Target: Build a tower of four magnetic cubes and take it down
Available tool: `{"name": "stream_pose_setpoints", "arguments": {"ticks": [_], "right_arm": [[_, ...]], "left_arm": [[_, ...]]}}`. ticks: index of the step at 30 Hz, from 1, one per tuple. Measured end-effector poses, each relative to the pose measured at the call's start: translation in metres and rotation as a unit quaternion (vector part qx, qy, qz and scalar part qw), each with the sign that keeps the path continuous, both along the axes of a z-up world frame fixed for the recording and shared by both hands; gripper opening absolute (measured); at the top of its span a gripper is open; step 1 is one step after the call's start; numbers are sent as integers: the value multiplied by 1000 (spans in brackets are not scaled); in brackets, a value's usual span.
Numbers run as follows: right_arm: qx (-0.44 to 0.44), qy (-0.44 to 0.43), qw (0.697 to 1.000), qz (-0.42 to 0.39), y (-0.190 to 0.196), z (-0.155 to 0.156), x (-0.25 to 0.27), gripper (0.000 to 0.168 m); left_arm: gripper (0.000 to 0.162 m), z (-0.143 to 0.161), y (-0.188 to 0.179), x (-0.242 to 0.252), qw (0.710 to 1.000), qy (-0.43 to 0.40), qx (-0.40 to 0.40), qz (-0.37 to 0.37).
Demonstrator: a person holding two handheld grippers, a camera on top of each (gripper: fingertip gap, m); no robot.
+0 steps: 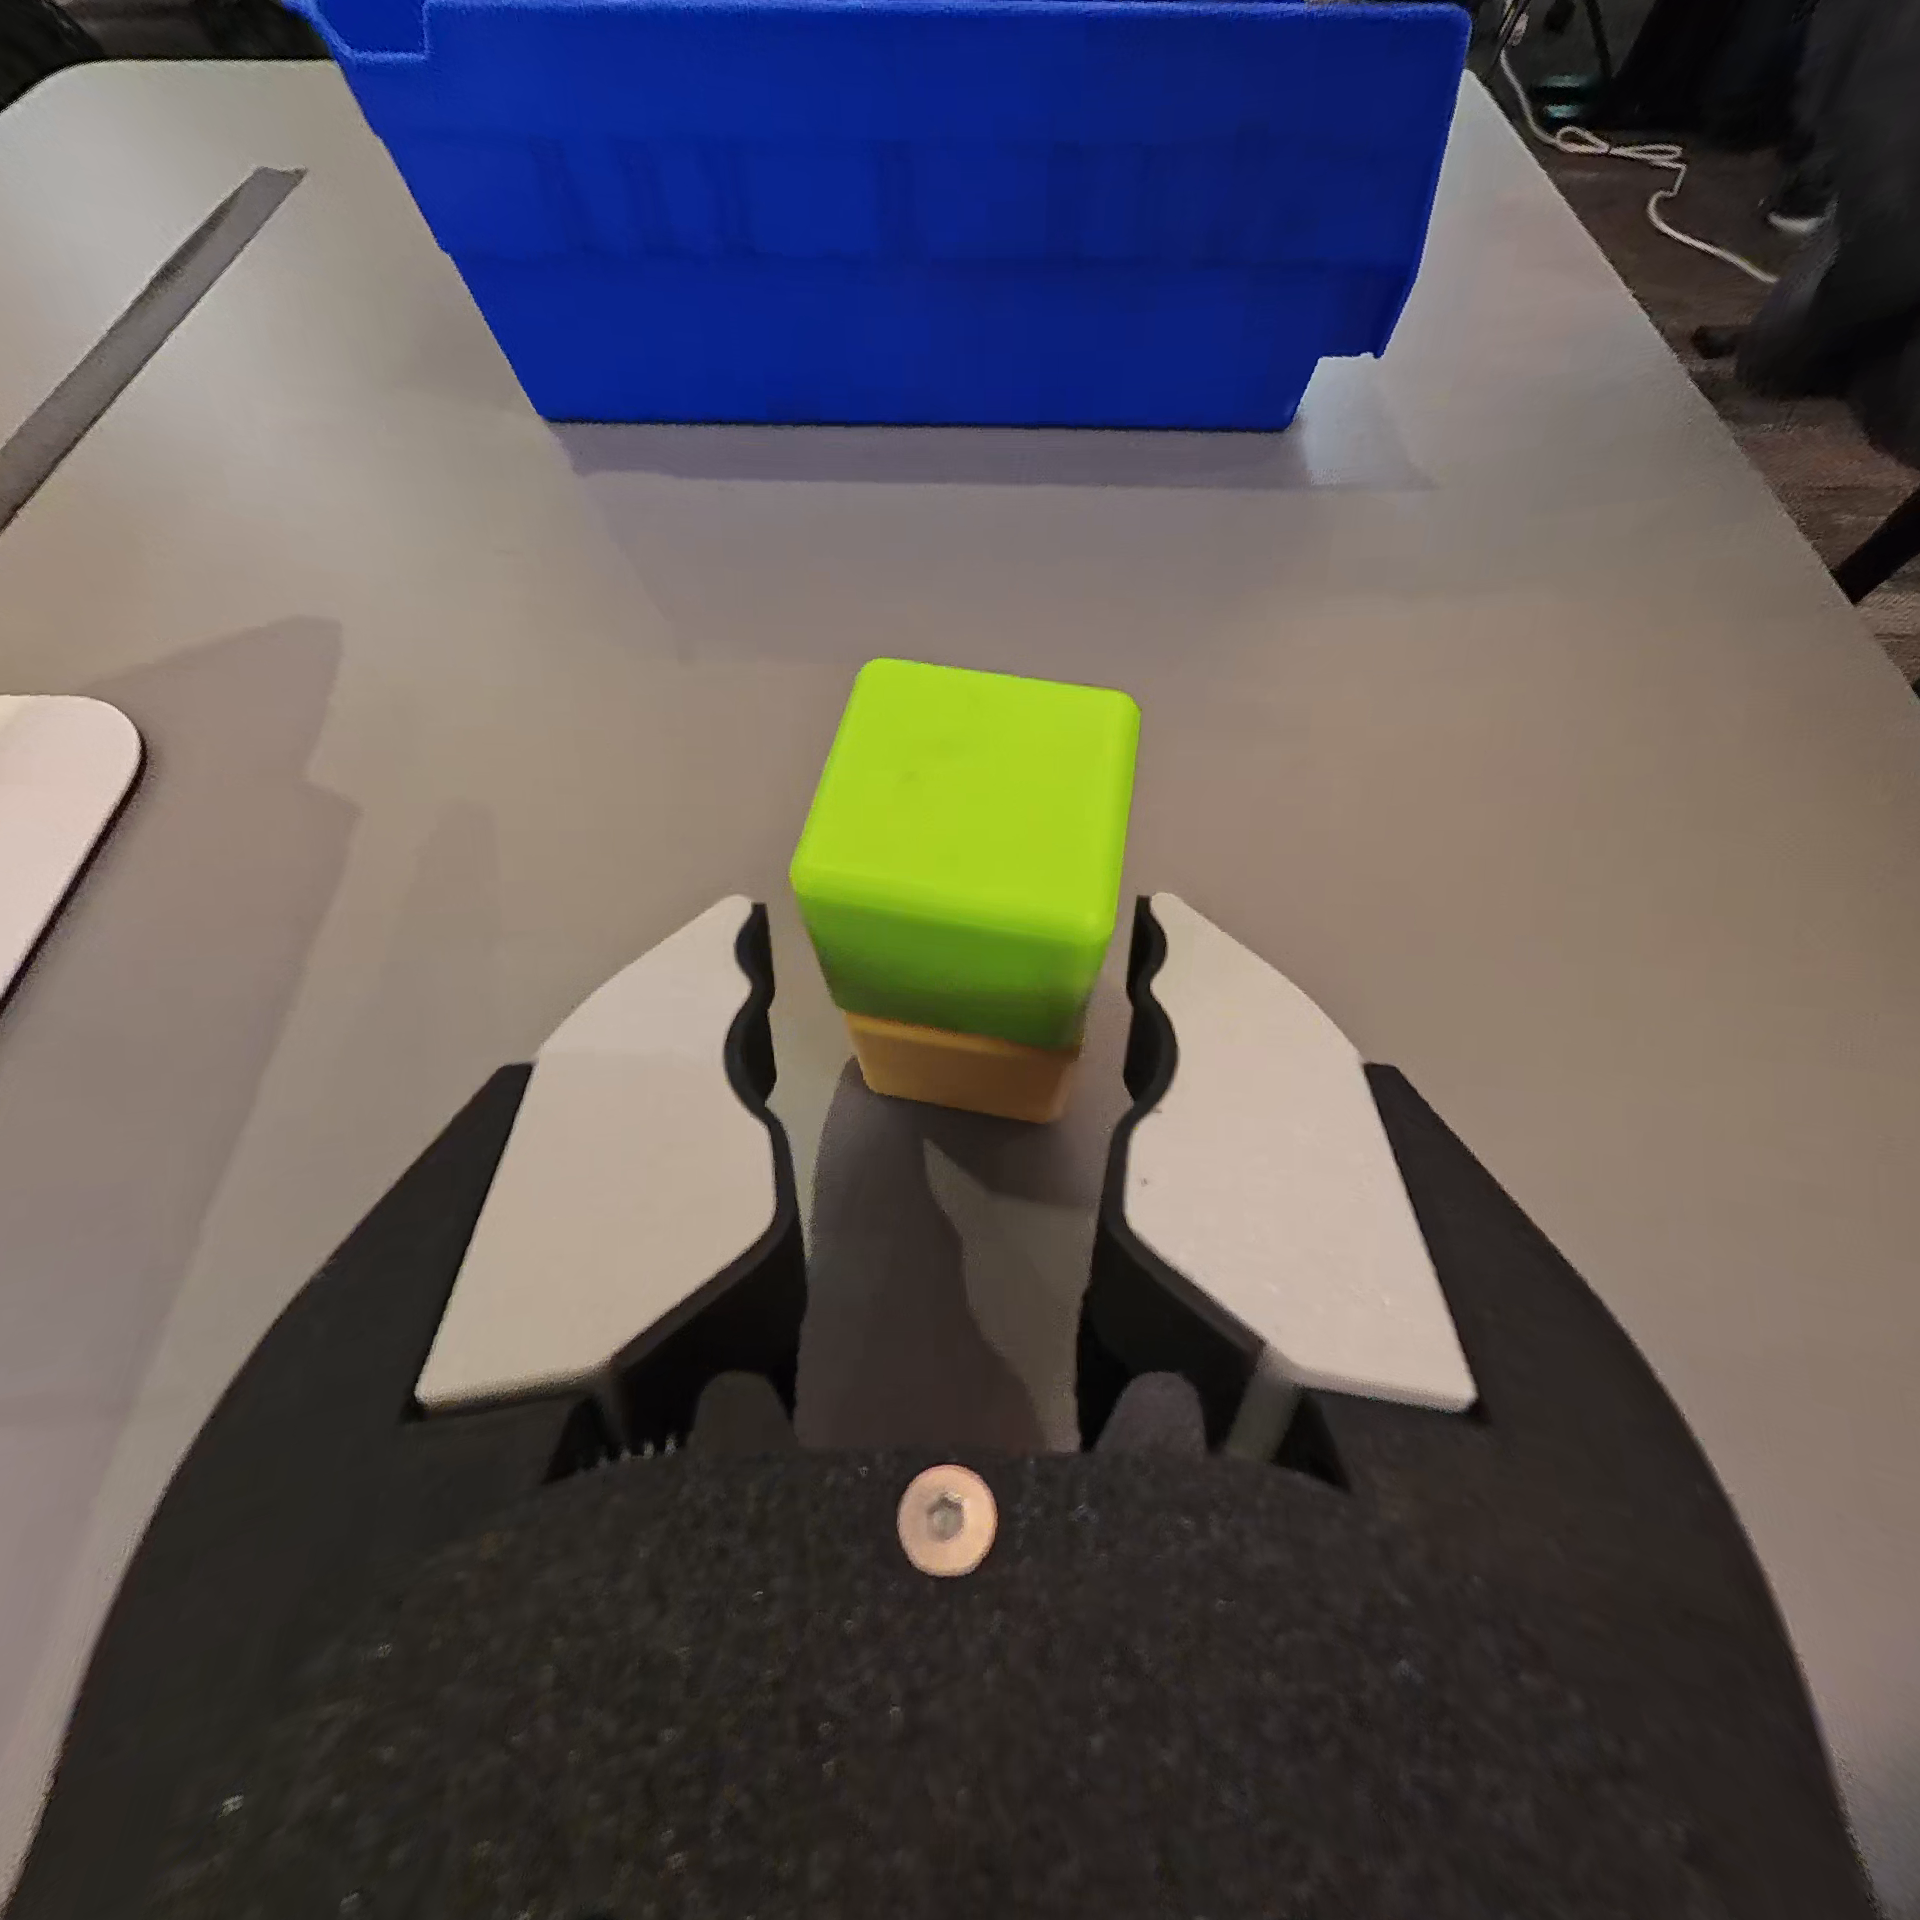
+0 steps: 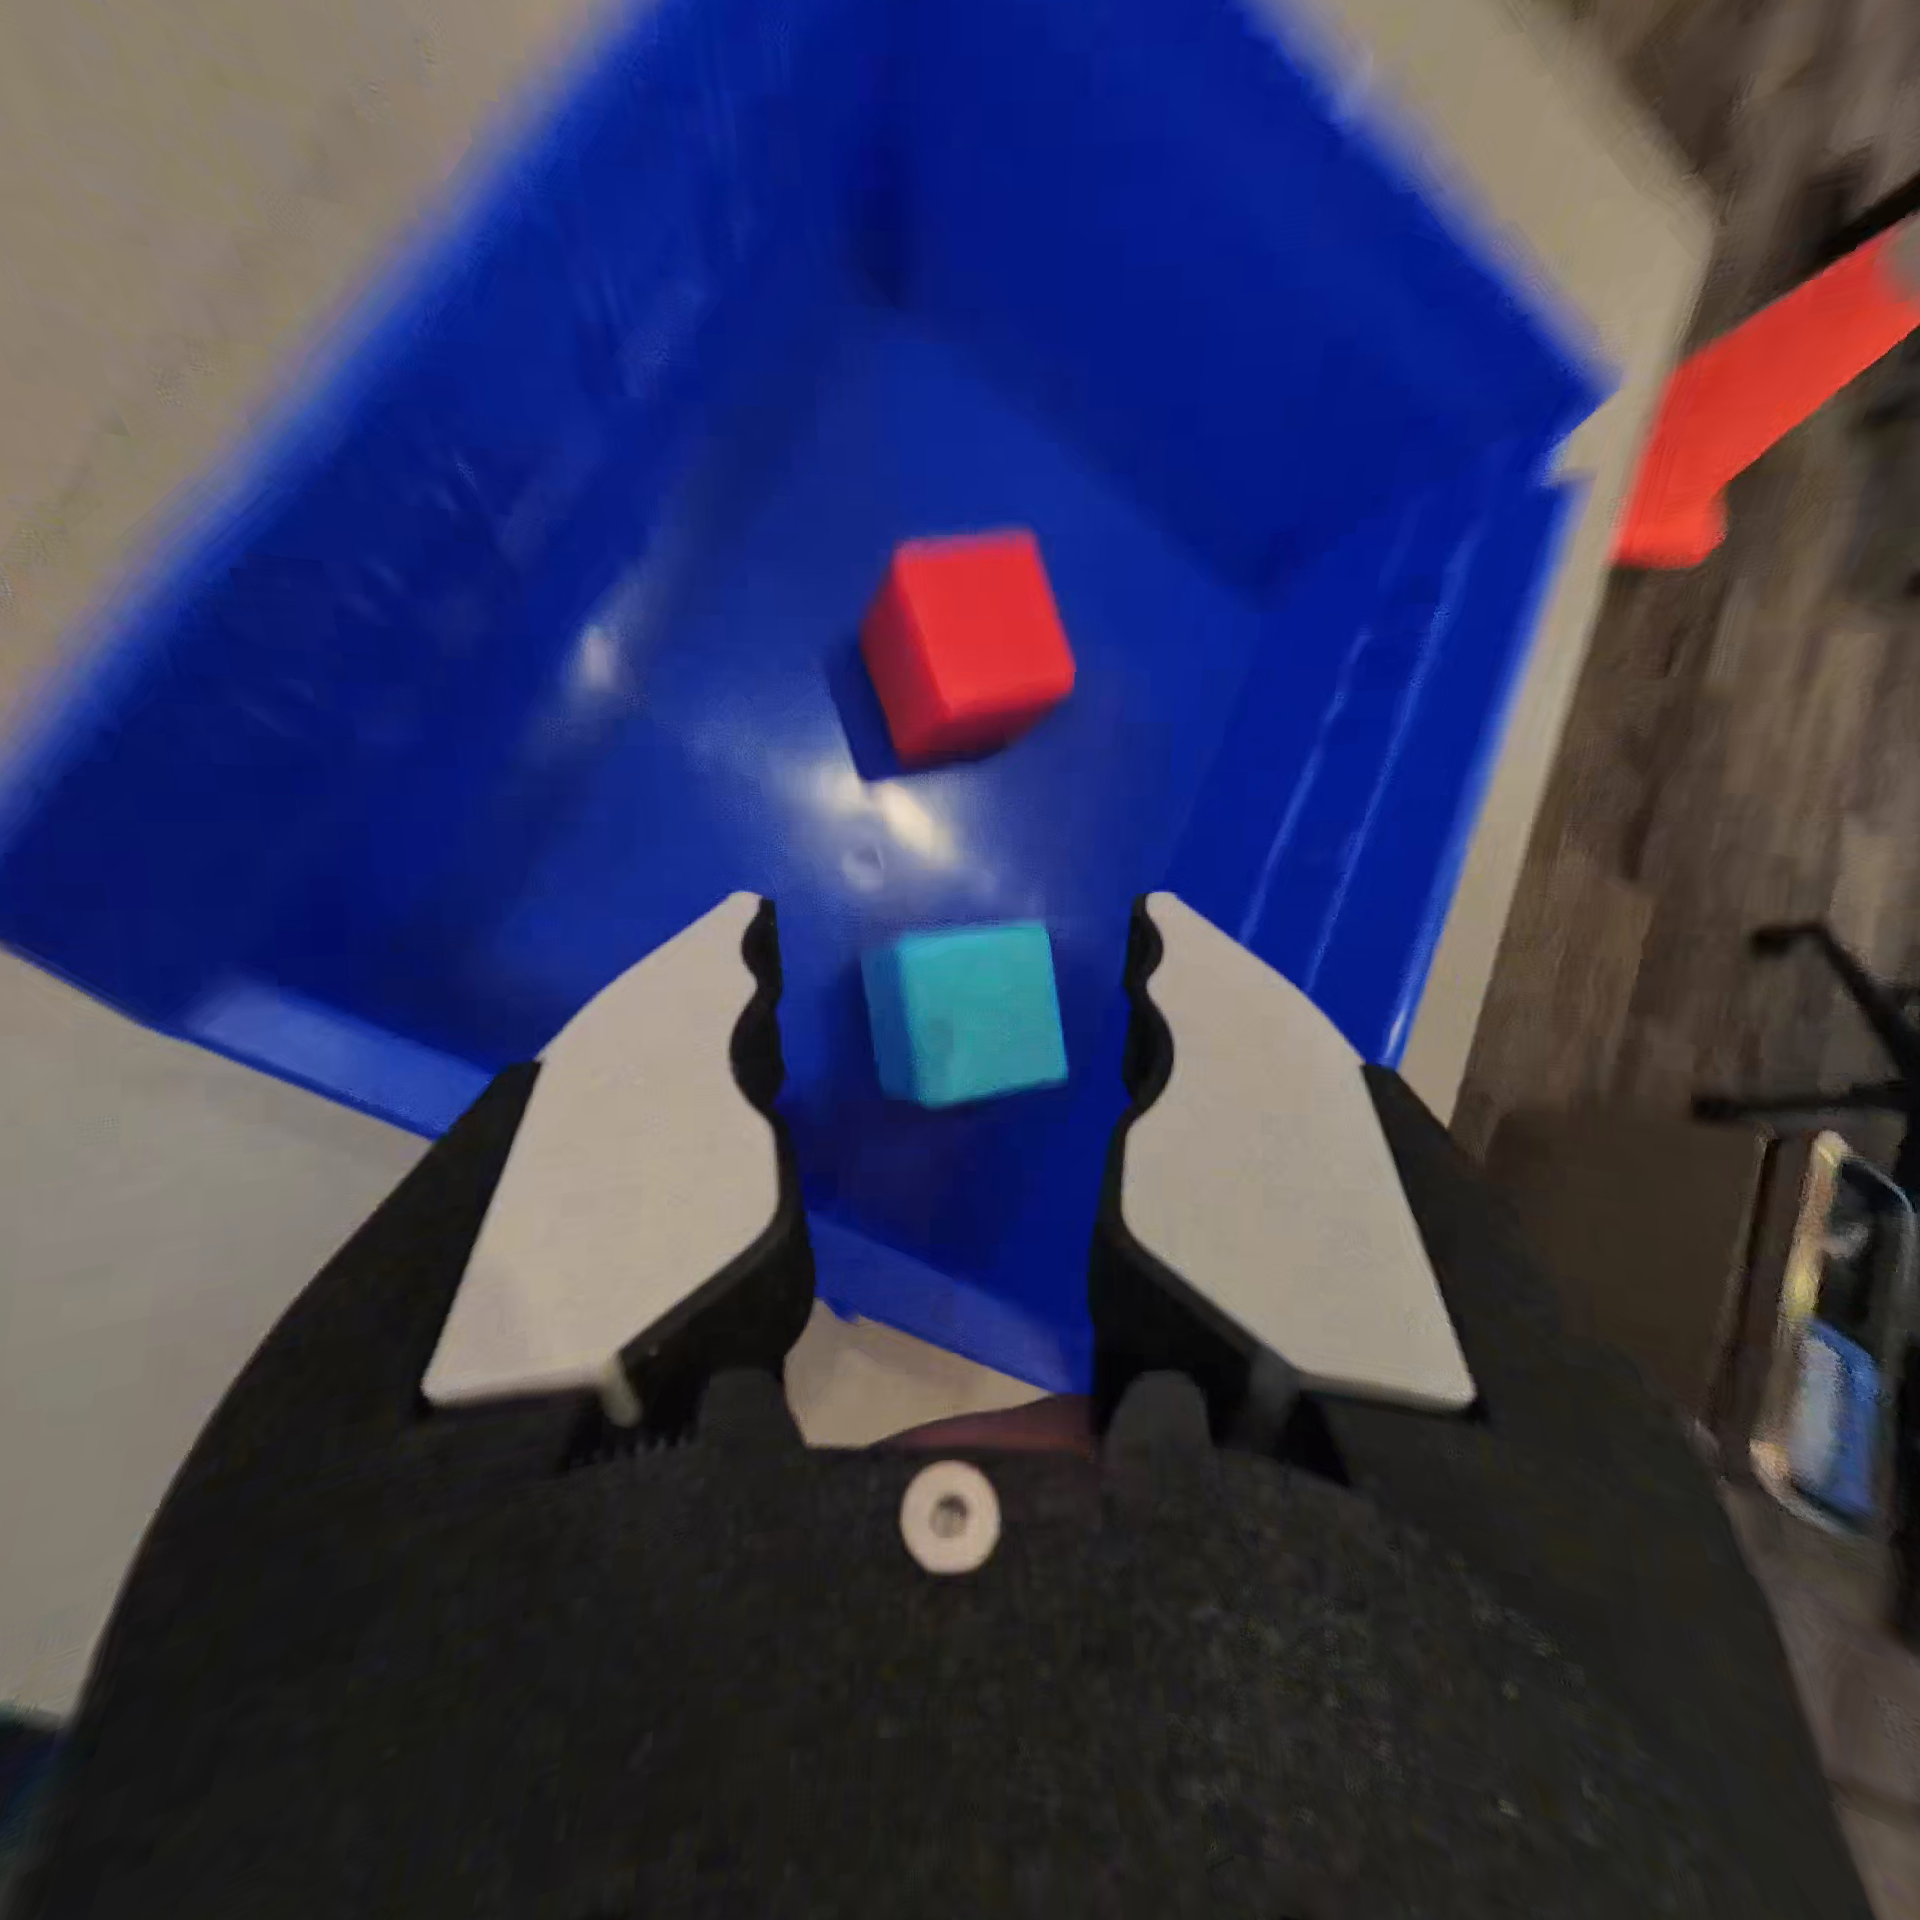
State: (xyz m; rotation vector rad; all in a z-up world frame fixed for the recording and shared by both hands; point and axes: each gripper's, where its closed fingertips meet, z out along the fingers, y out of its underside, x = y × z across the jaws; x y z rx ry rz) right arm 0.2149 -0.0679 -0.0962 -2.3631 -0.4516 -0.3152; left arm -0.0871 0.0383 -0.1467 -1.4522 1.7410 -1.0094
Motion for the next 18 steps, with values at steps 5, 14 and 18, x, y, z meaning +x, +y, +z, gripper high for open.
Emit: {"name": "stream_pose_setpoints", "arguments": {"ticks": [5, 14, 18], "right_arm": [[261, 245, 929, 93, -33, 46, -118, 54], [230, 479, 812, 241, -81, 20, -248, 59], [210, 512, 796, 245, -81, 14, -252, 58]], "left_arm": [[81, -3, 4, -20, 997, 35, -58, 20], [74, -24, -6, -20, 995, 87, -48, 1], [70, -30, -1, -6, 995, 99, -12, 13]]}}
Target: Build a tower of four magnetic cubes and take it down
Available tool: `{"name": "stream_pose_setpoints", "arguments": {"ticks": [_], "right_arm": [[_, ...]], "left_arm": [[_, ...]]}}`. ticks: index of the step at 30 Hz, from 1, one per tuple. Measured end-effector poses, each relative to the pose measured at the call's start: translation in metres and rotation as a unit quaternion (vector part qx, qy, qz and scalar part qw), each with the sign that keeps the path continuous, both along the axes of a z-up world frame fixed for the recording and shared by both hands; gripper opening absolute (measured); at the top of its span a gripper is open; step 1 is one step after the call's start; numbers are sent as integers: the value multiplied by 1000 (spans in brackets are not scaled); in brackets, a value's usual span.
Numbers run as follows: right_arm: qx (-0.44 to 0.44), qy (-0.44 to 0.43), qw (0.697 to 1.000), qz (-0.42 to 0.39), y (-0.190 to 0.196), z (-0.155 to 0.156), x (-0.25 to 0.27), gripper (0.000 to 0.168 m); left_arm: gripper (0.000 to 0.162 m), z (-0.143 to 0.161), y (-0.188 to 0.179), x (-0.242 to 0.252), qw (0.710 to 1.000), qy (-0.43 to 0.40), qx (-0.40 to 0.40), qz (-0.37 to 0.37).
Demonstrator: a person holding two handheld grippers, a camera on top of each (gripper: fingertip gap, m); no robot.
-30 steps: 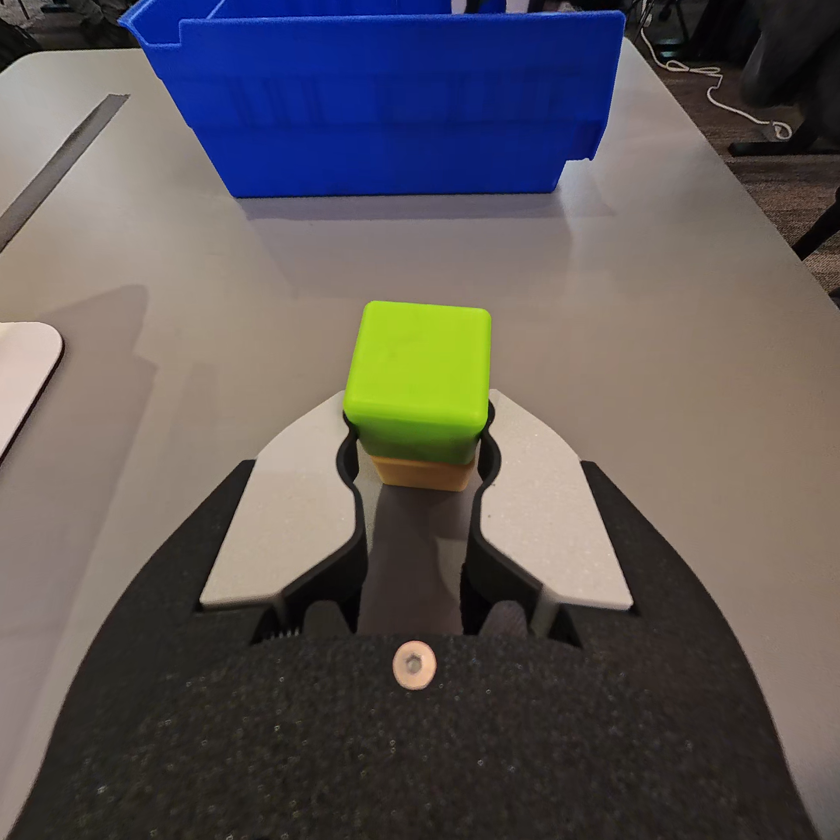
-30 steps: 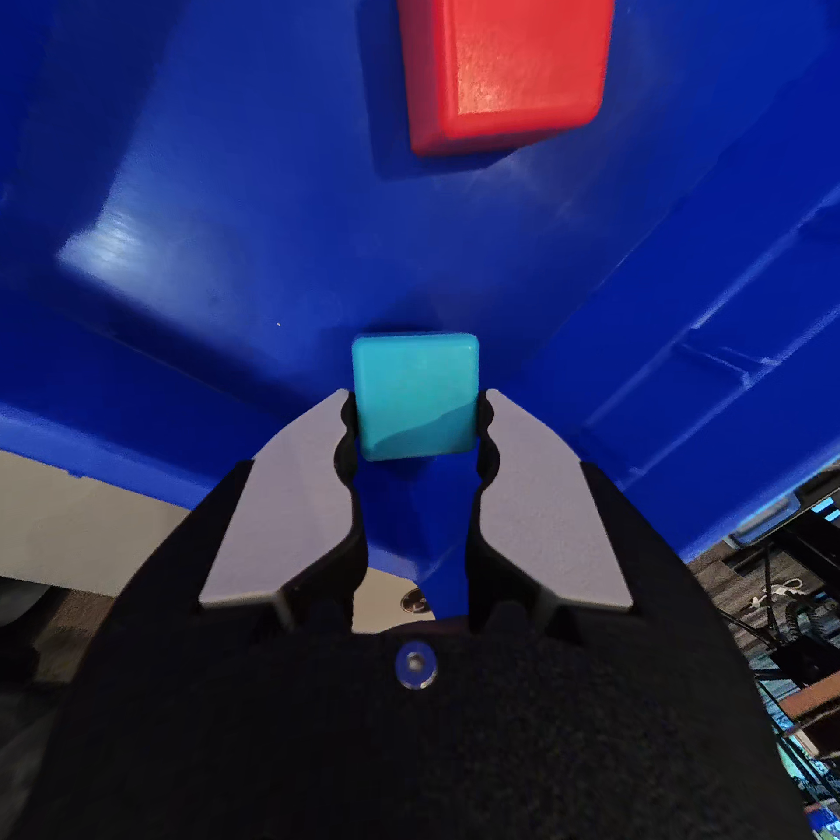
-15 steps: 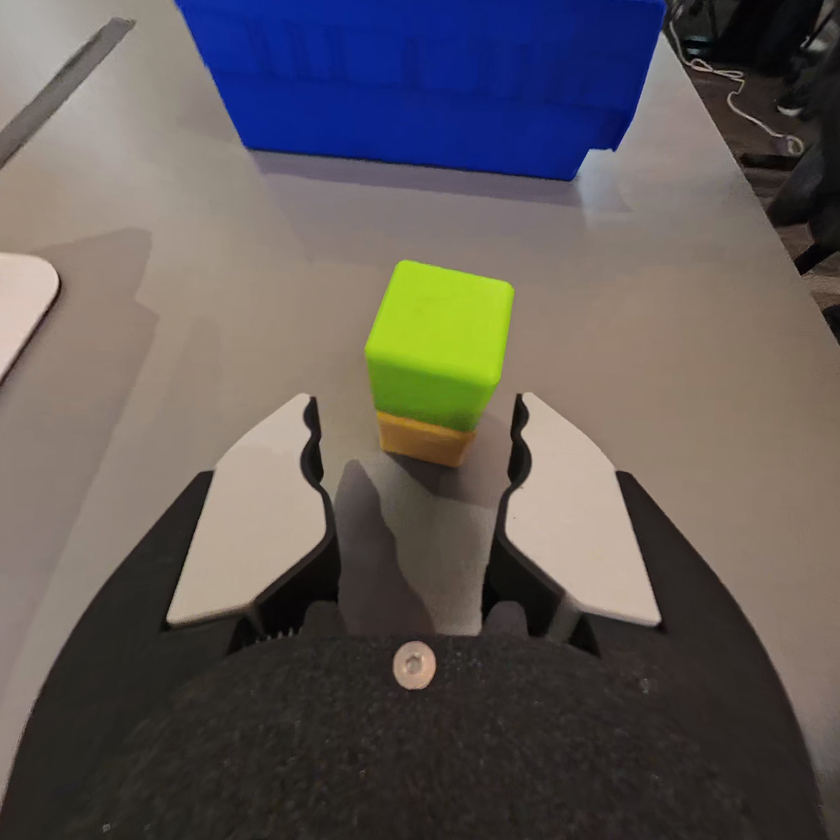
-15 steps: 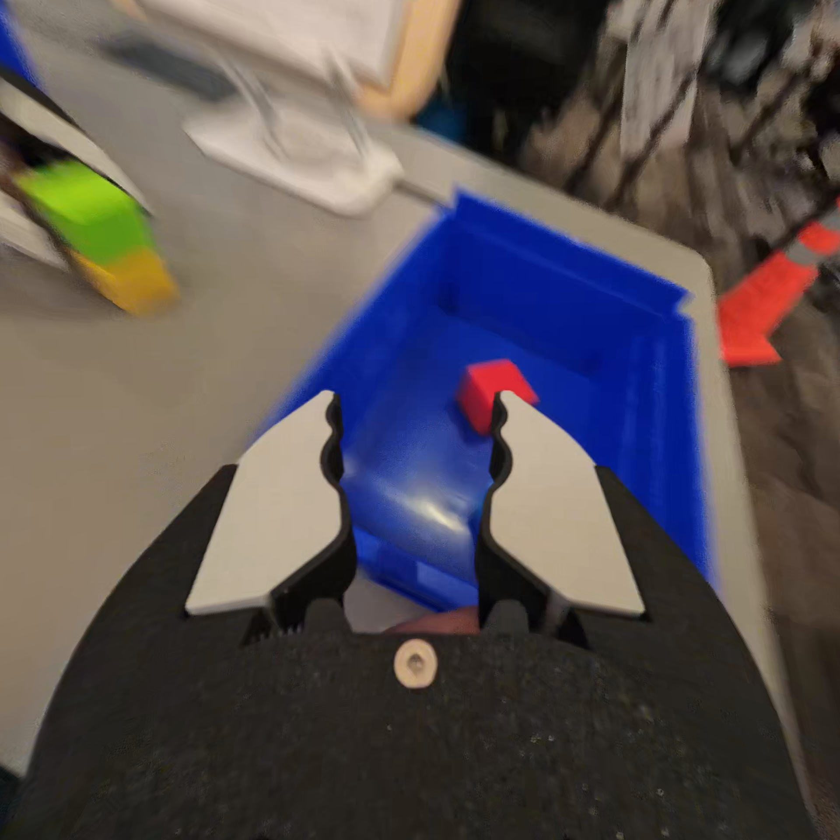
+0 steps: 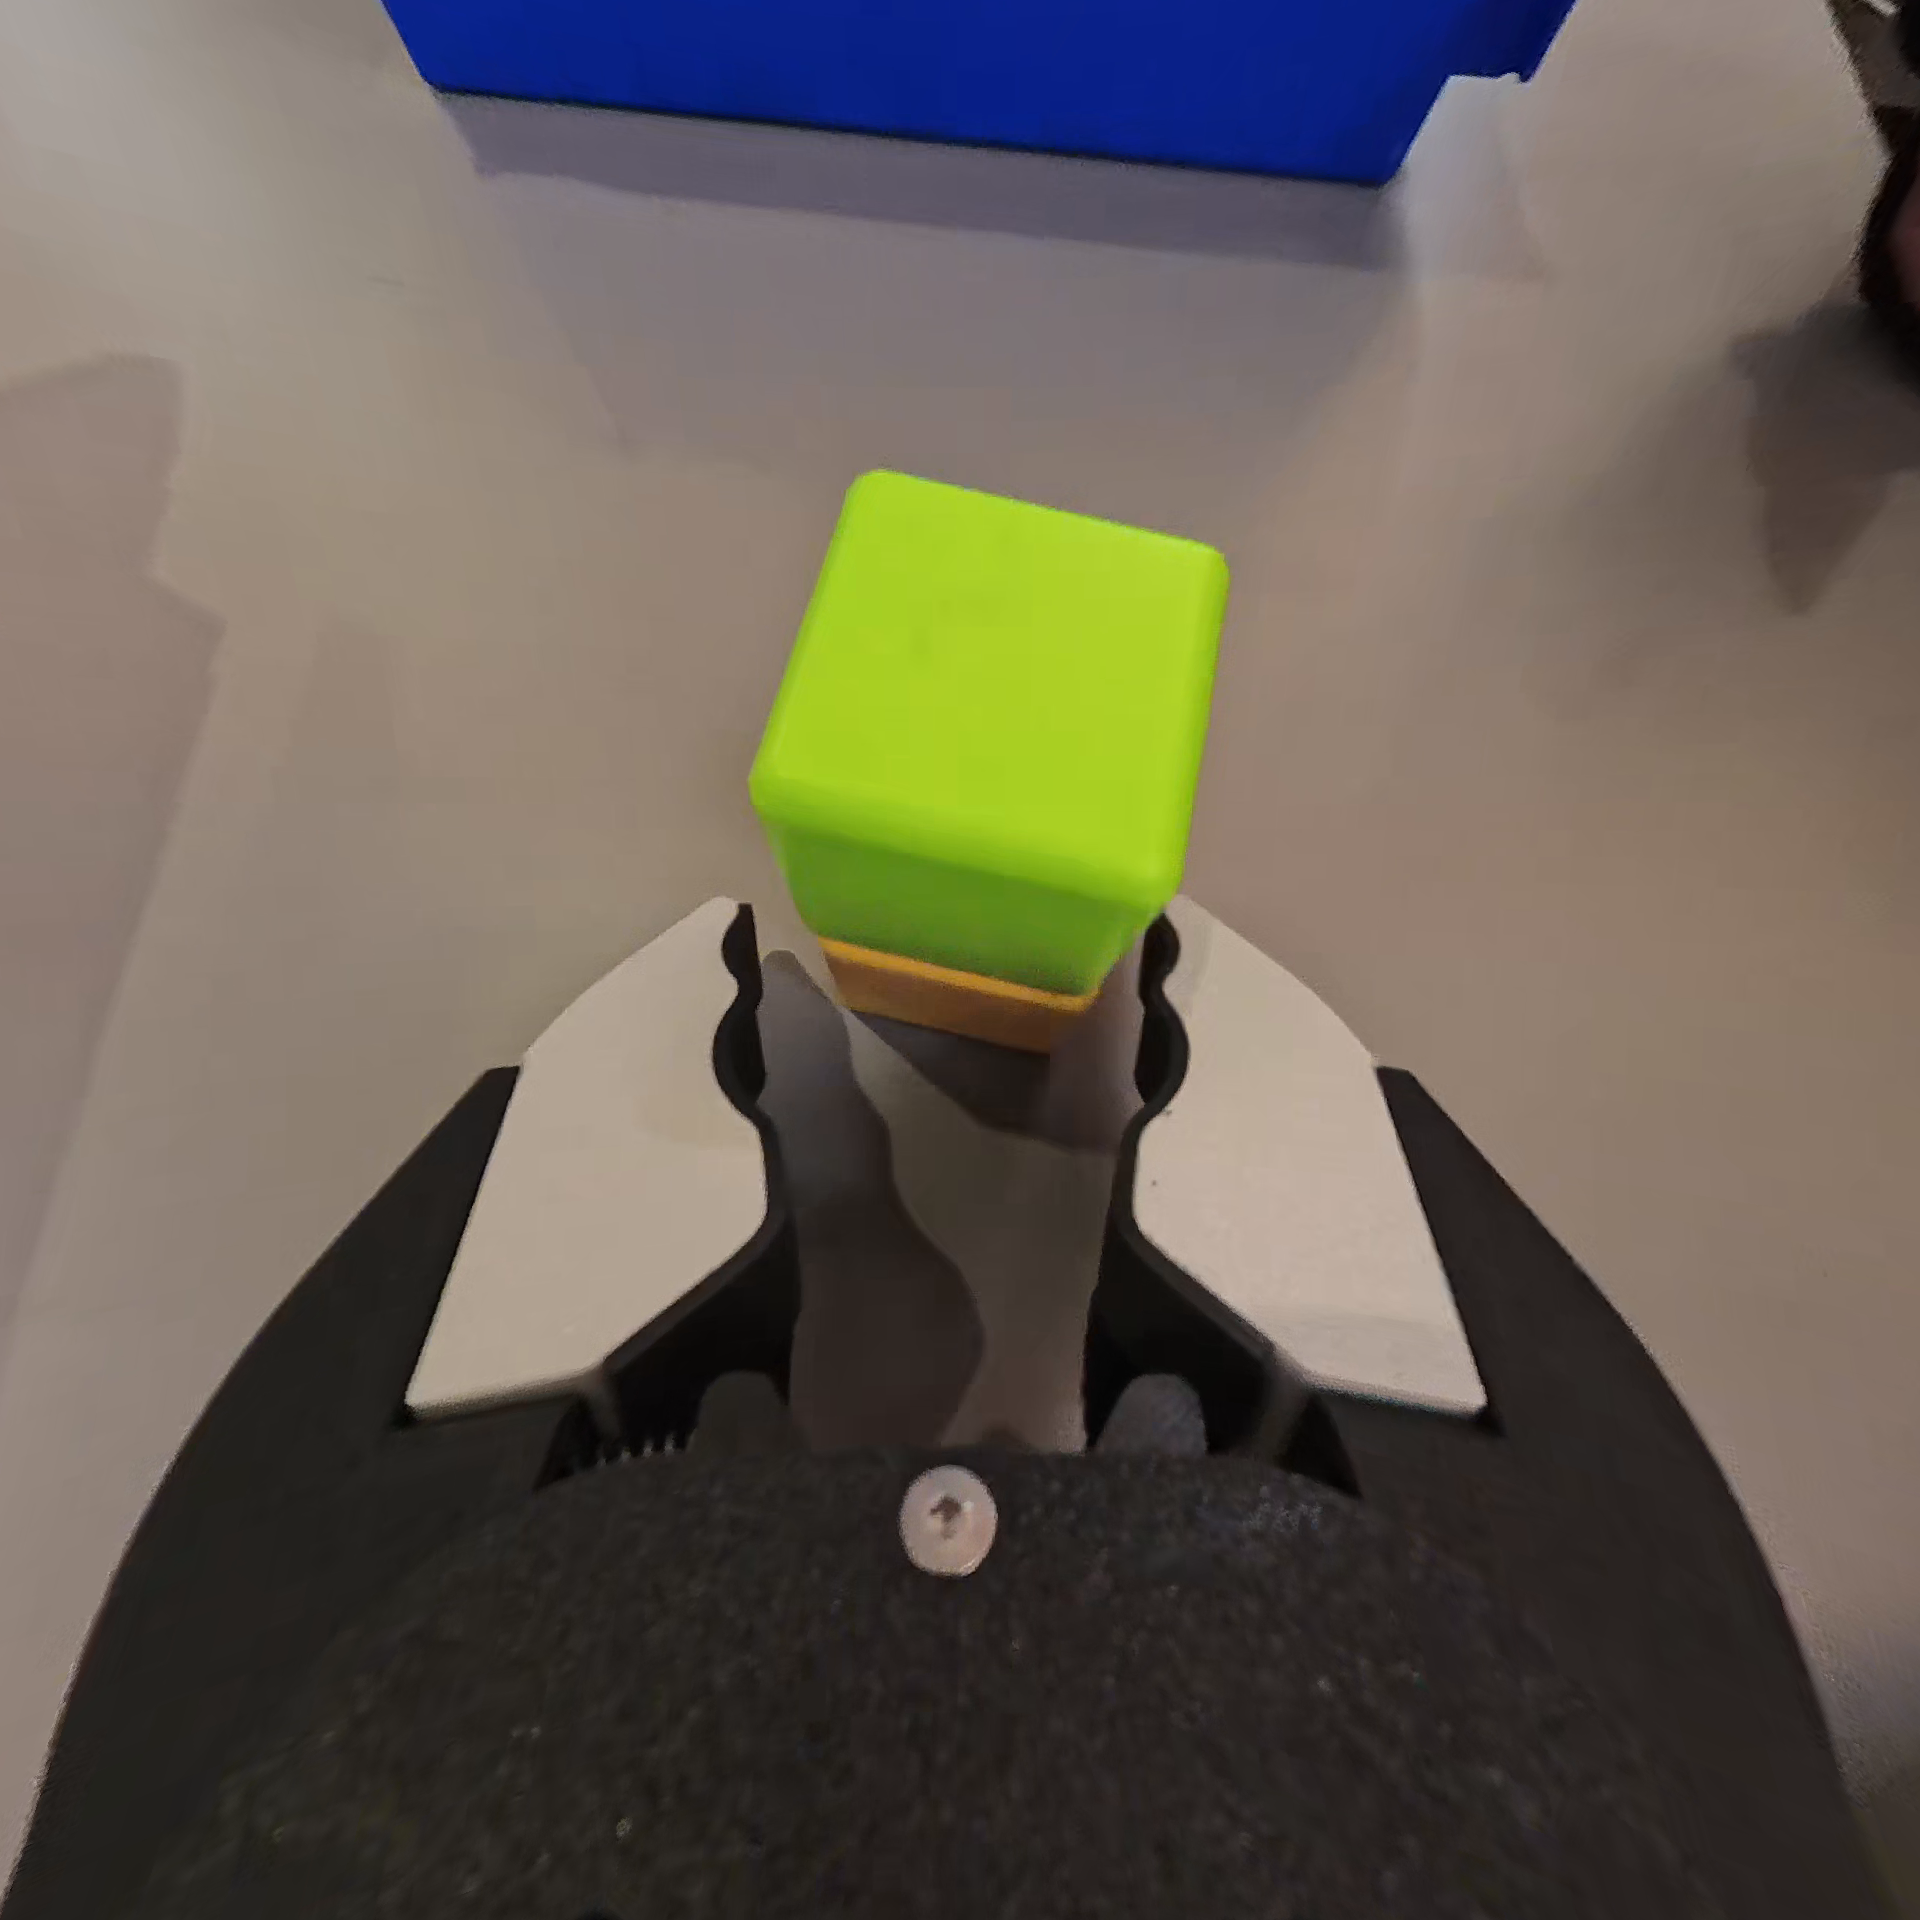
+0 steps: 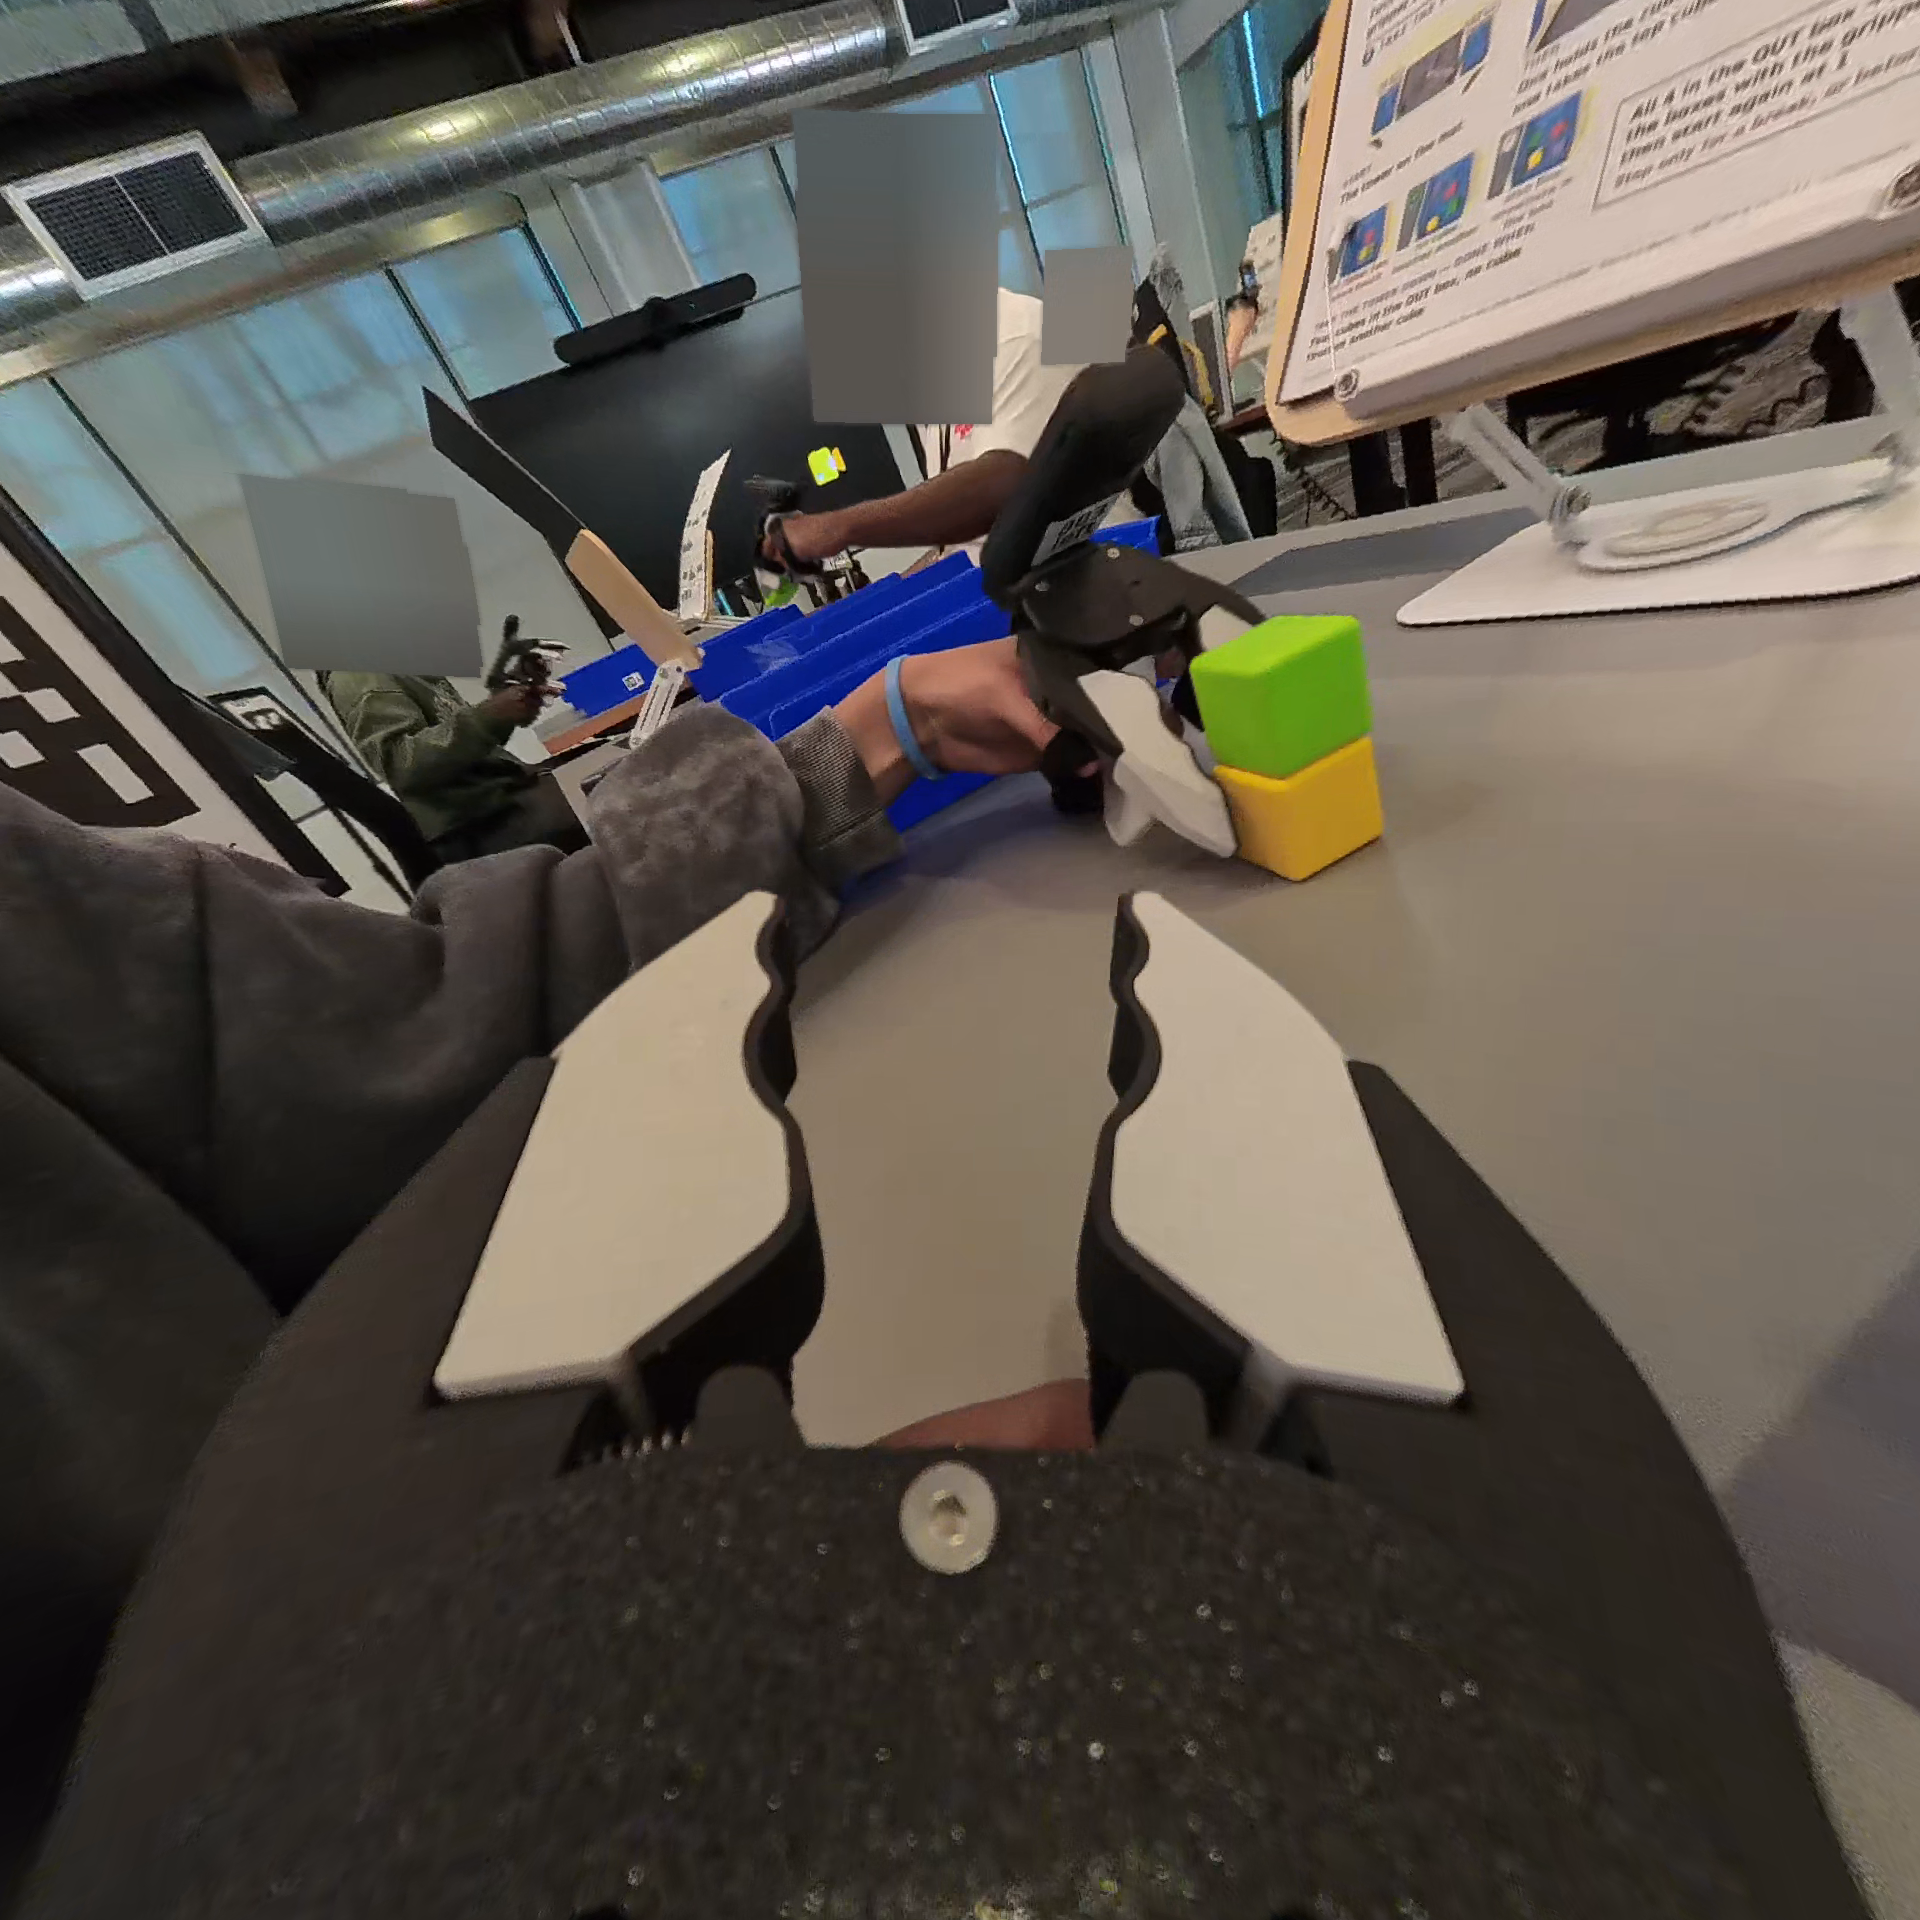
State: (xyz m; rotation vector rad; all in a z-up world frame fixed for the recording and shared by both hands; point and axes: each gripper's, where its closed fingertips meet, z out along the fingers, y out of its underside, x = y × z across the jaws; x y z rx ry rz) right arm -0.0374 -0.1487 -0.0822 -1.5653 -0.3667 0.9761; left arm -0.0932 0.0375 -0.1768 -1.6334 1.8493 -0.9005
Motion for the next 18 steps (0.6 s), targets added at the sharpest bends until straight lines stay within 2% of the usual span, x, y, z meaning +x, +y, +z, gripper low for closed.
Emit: {"name": "stream_pose_setpoints", "arguments": {"ticks": [3, 8, 12, 18], "right_arm": [[1, -3, 1000, 0, 2, 0, -1, 58], [-17, -25, 999, -9, 21, -7, -6, 58], [-20, -131, 991, 1, 65, -23, -23, 64], [9, -255, 966, 32, 155, -40, -52, 69]], "left_arm": [[51, -7, -2, 1, 1000, 18, 10, -9], [50, -8, -4, 0, 999, 19, 32, -18], [50, -8, -4, -7, 999, 18, 36, -26], [50, -8, -2, -19, 999, 18, 38, -24]]}}
